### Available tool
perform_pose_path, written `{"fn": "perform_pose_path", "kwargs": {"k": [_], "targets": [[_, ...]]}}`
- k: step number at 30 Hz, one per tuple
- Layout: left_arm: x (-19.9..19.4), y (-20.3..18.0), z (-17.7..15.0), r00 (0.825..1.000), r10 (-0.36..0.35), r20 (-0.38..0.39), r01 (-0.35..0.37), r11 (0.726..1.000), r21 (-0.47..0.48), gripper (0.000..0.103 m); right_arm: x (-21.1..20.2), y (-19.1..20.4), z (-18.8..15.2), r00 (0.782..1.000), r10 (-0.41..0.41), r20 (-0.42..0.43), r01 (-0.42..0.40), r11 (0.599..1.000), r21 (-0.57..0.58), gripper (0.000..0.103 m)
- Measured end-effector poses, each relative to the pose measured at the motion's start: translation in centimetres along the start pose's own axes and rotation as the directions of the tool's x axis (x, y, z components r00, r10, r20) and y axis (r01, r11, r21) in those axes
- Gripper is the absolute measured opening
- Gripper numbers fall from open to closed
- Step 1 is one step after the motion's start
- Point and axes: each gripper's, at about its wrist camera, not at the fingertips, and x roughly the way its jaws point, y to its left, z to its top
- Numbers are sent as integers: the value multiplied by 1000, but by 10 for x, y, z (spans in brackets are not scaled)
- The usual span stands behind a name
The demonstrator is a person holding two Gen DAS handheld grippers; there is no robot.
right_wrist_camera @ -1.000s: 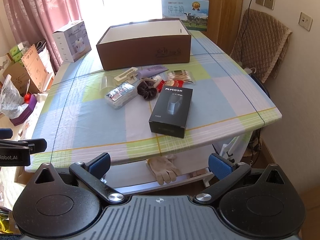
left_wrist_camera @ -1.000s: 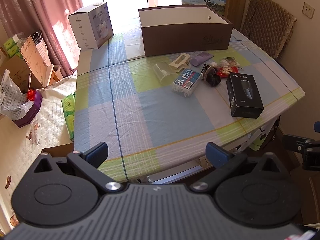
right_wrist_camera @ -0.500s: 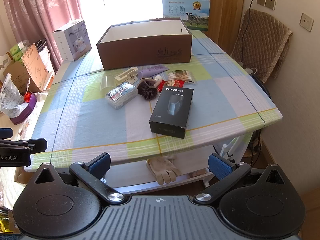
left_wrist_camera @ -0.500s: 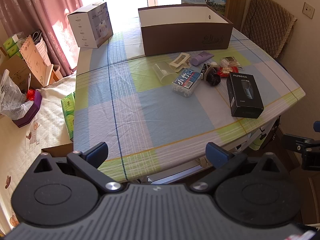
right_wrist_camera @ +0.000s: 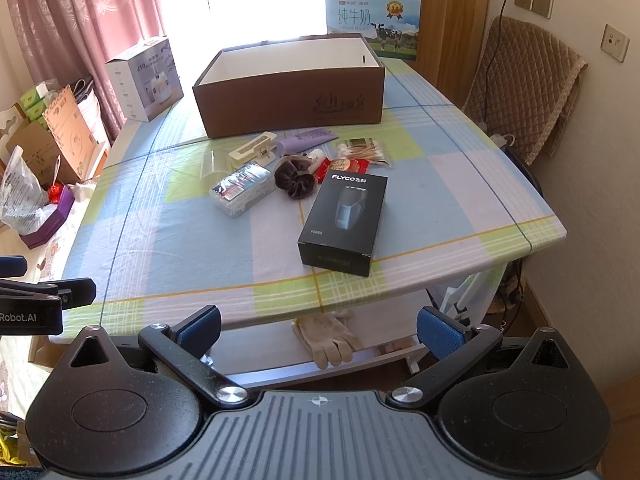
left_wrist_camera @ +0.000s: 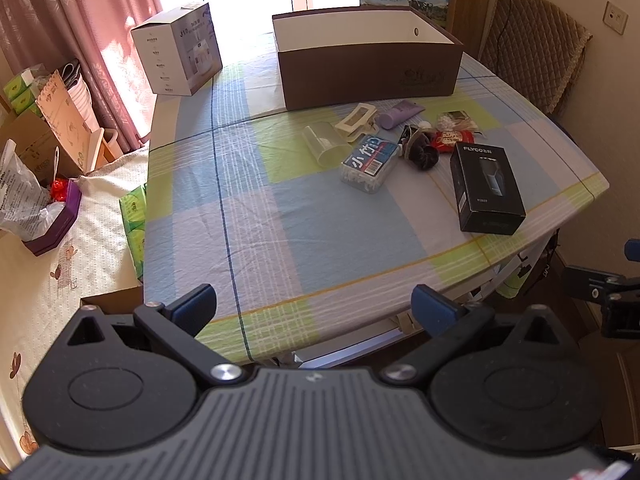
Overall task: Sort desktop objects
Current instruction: 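Move both grippers toward the items on the table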
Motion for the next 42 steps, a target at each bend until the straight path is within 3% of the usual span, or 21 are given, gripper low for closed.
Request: {"fn": "perform_pose_path", "kwargs": {"k": [42], "targets": [[25, -10, 26, 999, -21, -40, 22, 999, 26, 102, 23, -12, 22, 999, 18, -28, -19, 1000, -2, 101]]}}
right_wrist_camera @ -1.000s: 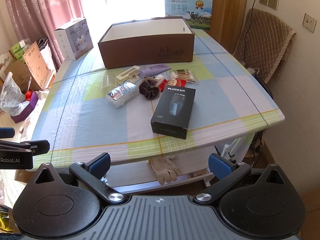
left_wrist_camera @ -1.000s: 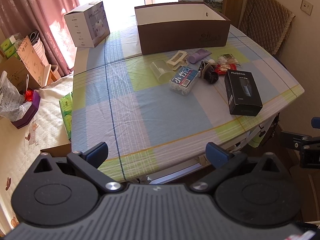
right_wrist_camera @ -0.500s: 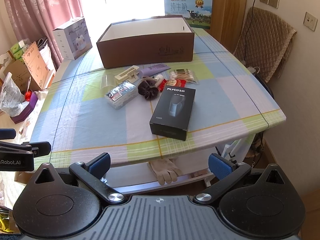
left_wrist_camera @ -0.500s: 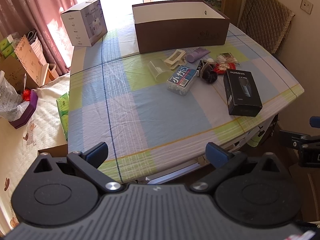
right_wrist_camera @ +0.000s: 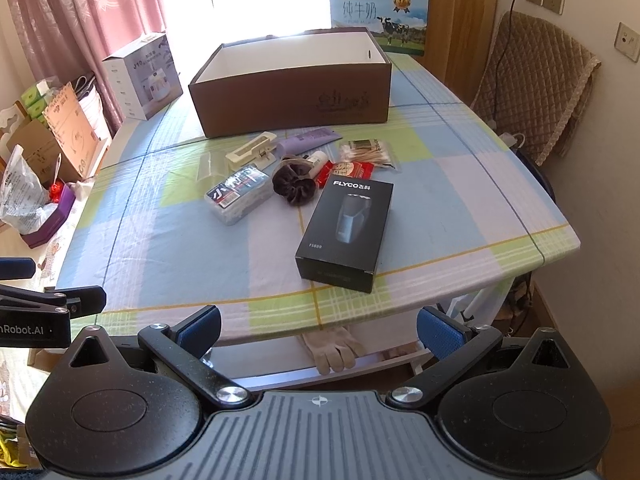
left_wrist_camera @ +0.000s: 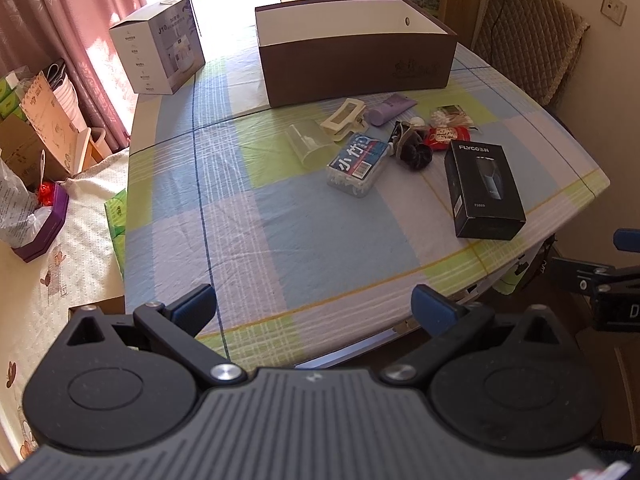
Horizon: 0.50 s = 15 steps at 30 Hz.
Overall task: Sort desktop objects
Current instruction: 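Move both grippers toward the items on the table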
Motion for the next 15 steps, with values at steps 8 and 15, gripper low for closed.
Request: {"fn": "perform_pose_path", "kwargs": {"k": [8, 15], "targets": [[13, -3, 15, 1000, -2, -4, 2, 1000, 8, 102, 12, -6, 12, 1000, 9, 2, -9, 1000, -8, 101], [24, -5, 31, 1000, -10, 3, 10, 1000, 18, 102, 23, -12, 25, 1000, 19, 6, -19, 1000, -9, 101]]}}
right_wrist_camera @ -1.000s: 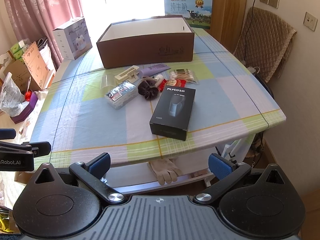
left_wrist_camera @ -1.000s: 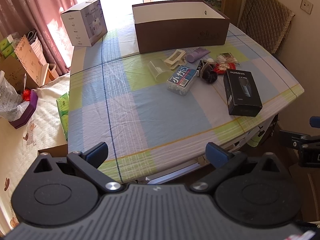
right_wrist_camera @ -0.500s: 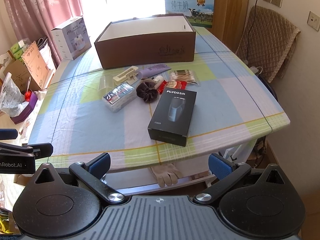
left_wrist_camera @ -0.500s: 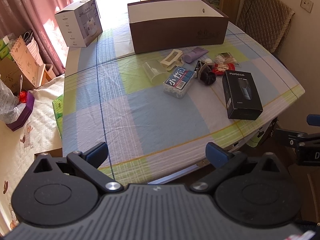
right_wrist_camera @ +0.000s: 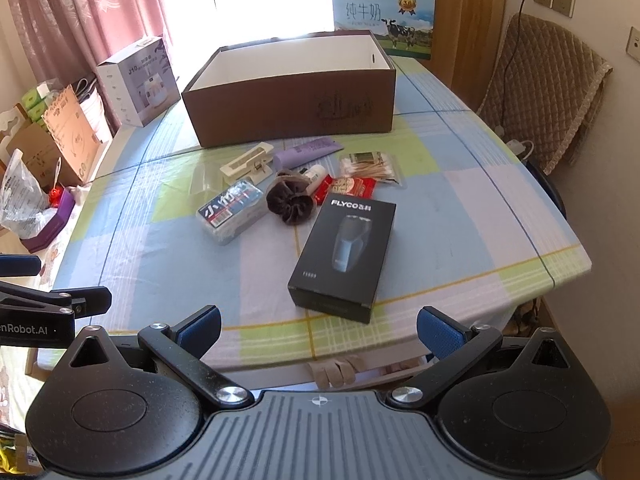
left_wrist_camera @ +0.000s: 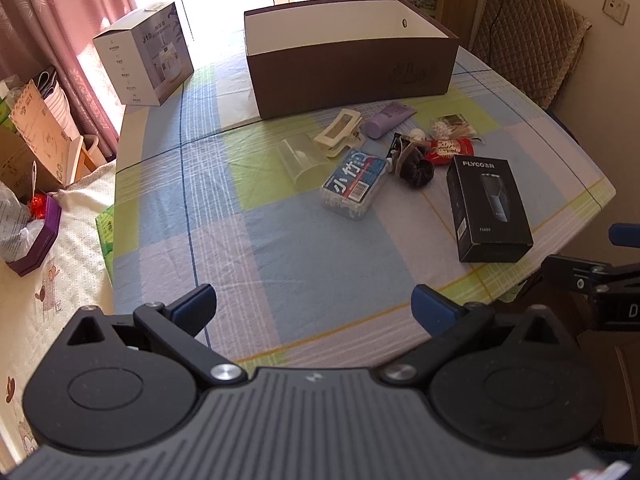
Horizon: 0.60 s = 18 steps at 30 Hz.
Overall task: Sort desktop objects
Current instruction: 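Move both grippers toward the items on the table, then grasp the blue toothpick pack with the left gripper while the right gripper grasps the black FLYCO box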
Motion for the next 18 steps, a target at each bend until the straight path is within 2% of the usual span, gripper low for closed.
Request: {"fn": "perform_pose_path", "kwargs": {"k": [5, 12, 18], "targets": [[10, 1, 13, 1000, -4, 10, 4, 1000, 4, 102, 11, -7, 11, 1000, 11, 13, -11, 1000, 16, 101], [32, 2, 28, 1000, -25, -16, 25, 1000, 3, 102, 33, -14, 23, 999, -2, 34, 0, 999, 38, 101], [50, 1, 42, 999, -43, -23, 43, 999, 18, 102, 57, -17, 28, 1000, -7, 3, 7, 998, 56, 101]]}}
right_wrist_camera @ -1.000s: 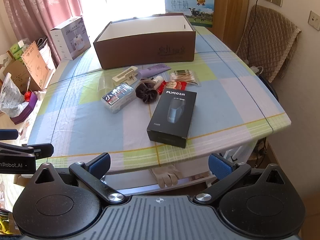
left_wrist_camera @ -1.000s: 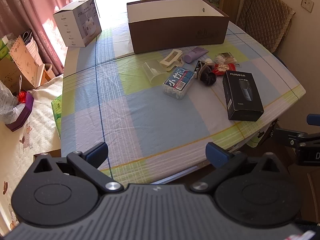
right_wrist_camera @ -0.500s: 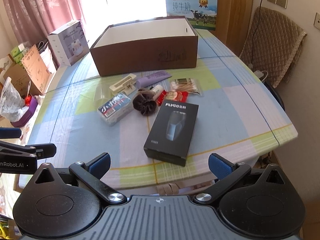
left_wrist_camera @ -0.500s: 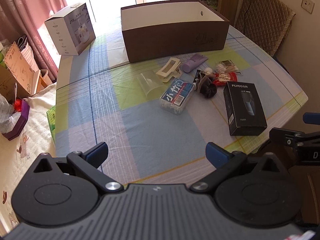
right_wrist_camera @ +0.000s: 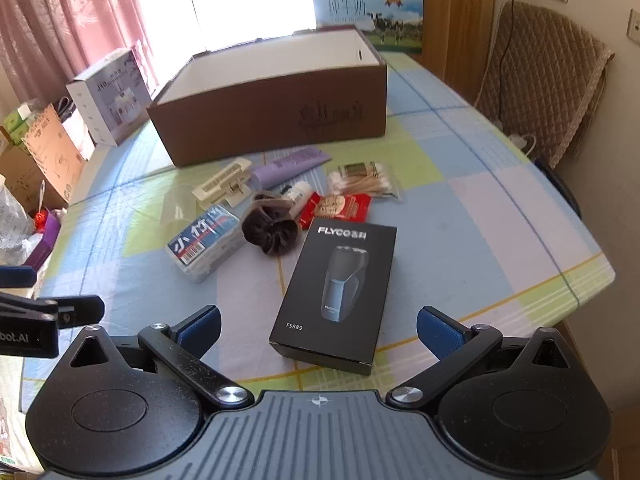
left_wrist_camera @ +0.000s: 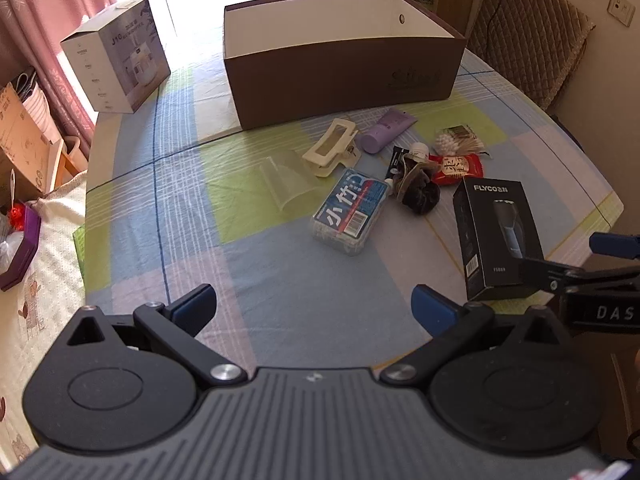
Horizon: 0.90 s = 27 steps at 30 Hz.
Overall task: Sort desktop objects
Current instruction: 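Grasp the blue toothpick pack with the left gripper while the right gripper grasps the black FLYCO box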
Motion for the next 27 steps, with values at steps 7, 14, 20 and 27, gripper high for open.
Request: {"fn": "perform_pose_path", "kwargs": {"k": [7, 14, 20, 27], "targets": [[21, 1, 13, 1000, -1, -14, 1, 1000, 9, 102, 28, -4, 7, 999, -26, -34, 27, 1000, 9, 101], [44, 2, 24, 1000, -6, -30, 6, 1000, 22, 102, 58, -9, 14, 996, -73, -56, 72, 997, -18, 101], [67, -1, 31, 999, -8, -43, 9, 999, 34, 102, 78, -14, 19, 994, -79, -76, 76, 996, -50, 100], [90, -8, 41, 999, -19, -48, 22, 998, 55, 97, 89, -23, 22, 996, -12, -90, 4, 996, -94, 84]]}}
